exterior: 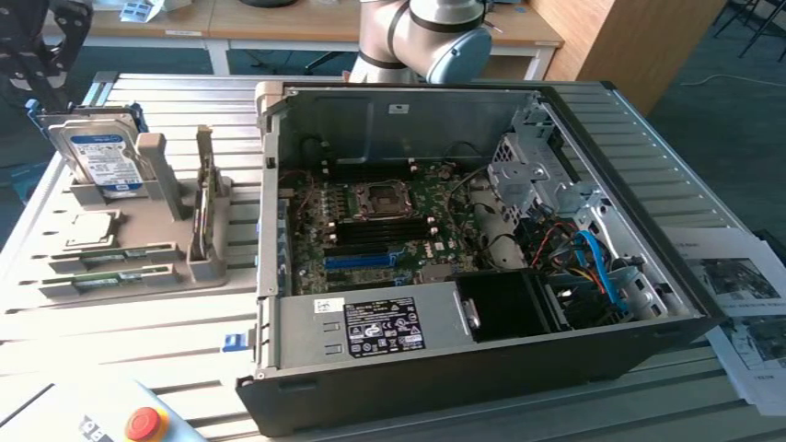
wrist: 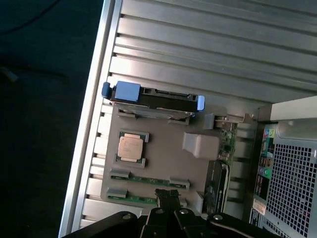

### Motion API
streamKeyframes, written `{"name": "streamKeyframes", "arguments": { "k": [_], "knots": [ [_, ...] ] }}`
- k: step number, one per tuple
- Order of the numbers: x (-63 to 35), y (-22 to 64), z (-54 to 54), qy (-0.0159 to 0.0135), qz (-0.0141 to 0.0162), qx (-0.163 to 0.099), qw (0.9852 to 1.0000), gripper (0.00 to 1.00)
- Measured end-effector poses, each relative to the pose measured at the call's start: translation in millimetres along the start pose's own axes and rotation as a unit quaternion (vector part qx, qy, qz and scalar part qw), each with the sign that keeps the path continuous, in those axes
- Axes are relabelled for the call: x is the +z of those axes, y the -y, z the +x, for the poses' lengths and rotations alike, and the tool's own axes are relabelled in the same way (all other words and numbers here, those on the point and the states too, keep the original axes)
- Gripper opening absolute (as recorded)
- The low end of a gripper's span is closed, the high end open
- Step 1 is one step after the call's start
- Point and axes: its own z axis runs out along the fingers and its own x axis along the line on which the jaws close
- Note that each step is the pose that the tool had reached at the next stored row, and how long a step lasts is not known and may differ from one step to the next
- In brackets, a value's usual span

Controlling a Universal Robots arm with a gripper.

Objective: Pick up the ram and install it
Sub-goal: 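Pick up the ram and move it above insertion slot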

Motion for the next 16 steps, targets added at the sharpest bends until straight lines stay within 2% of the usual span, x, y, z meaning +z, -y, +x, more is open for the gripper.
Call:
{"name": "streamKeyframes", "arguments": {
  "k": [8, 16],
  "knots": [
    [0.0, 0.3, 0.0, -0.0019, -0.0010, -0.043, 0.9991, 0.10],
    [0.1, 0.4, 0.1, -0.0038, -0.0020, -0.087, 0.9962, 0.10]
  ]
}}
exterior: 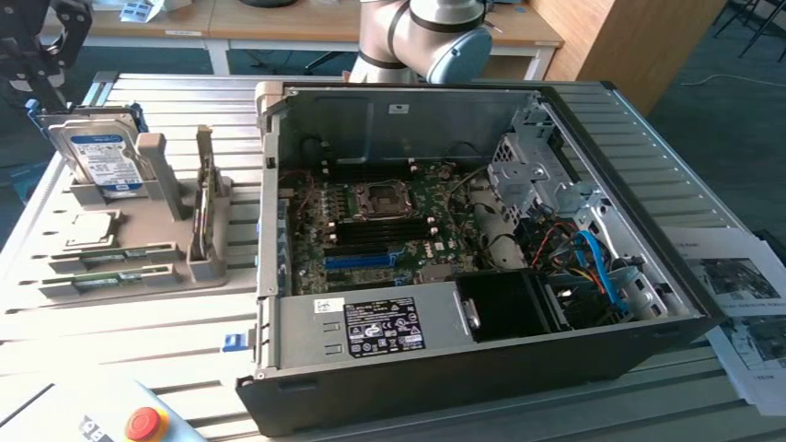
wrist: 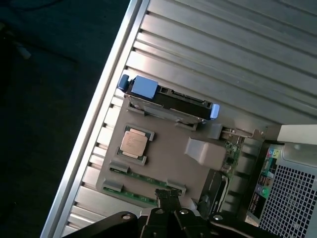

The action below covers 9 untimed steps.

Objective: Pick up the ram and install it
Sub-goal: 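Pick up the ram and move it above insertion slot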

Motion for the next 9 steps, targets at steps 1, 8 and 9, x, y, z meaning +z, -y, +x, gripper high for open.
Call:
{"name": "streamKeyframes", "arguments": {
  "k": [1, 8, 9],
  "knots": [
    [0.0, 0.0, 0.0, -0.0003, -0.0002, -0.006, 1.0000, 0.10],
    [0.0, 0.1, 0.0, -0.0022, -0.0011, -0.047, 0.9989, 0.10],
    [-0.1, 0.1, 0.0, -0.0025, -0.0012, -0.053, 0.9986, 0.10]
  ]
}}
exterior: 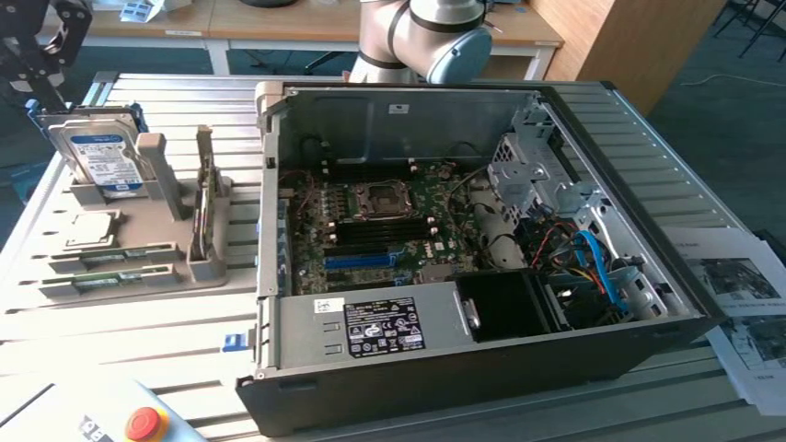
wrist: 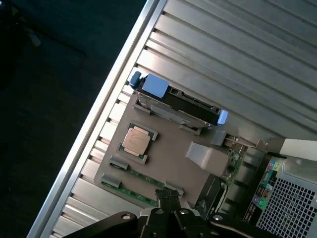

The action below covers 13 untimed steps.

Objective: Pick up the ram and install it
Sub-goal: 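Pick up the ram and move it above insertion slot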

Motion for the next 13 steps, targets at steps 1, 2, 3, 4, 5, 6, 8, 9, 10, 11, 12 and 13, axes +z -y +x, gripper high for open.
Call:
{"name": "streamKeyframes", "arguments": {
  "k": [1, 2, 3, 4, 5, 6, 8, 9, 10, 11, 12, 13],
  "knots": [
    [0.0, 0.0, 0.0, -0.0003, -0.0001, -0.006, 1.0000, 0.10],
    [0.0, 0.0, 0.0, -0.0005, -0.0003, -0.012, 0.9999, 0.10],
    [0.0, 0.0, 0.0, -0.0008, -0.0004, -0.018, 0.9998, 0.10],
    [0.0, 0.0, 0.0, -0.0011, -0.0006, -0.025, 0.9997, 0.10],
    [0.0, 0.0, 0.0, -0.0014, -0.0007, -0.031, 0.9995, 0.10],
    [0.0, 0.0, 0.0, -0.0017, -0.0009, -0.038, 0.9993, 0.10],
    [0.0, 0.0, 0.0, -0.0023, -0.0011, -0.050, 0.9988, 0.10],
    [0.0, 0.0, 0.0, -0.0025, -0.0013, -0.056, 0.9985, 0.10],
    [0.0, 0.0, 0.0, -0.0028, -0.0014, -0.062, 0.9981, 0.10],
    [0.0, 0.0, 0.0, -0.0031, -0.0016, -0.068, 0.9977, 0.10],
    [0.0, 0.0, 0.0, -0.0033, -0.0017, -0.074, 0.9973, 0.10],
    [0.0, 0.1, 0.0, -0.0036, -0.0019, -0.080, 0.9968, 0.10]
  ]
}}
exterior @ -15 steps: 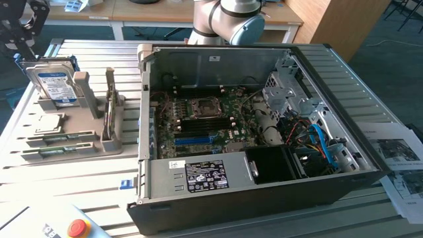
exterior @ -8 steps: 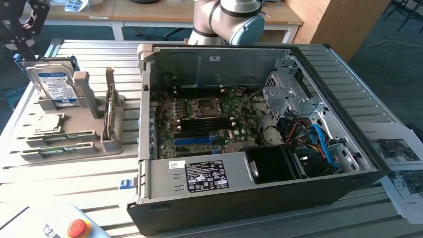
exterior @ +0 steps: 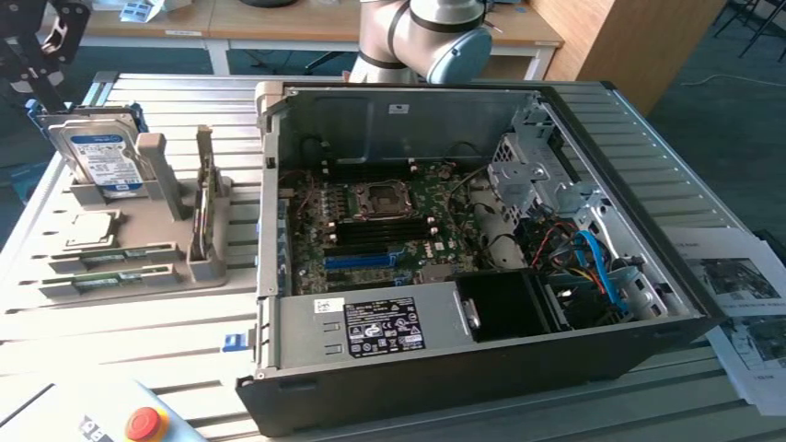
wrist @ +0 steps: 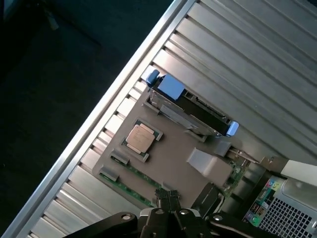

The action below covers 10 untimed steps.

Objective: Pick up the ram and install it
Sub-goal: 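Pick up the ram and move it above insertion slot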

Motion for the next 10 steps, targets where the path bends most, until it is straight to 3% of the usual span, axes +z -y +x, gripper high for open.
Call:
{"name": "streamKeyframes", "arguments": {
  "k": [10],
  "knots": [
    [0.0, 0.1, 0.1, -0.0026, -0.0014, -0.058, 0.9983, 0.10]
  ]
}}
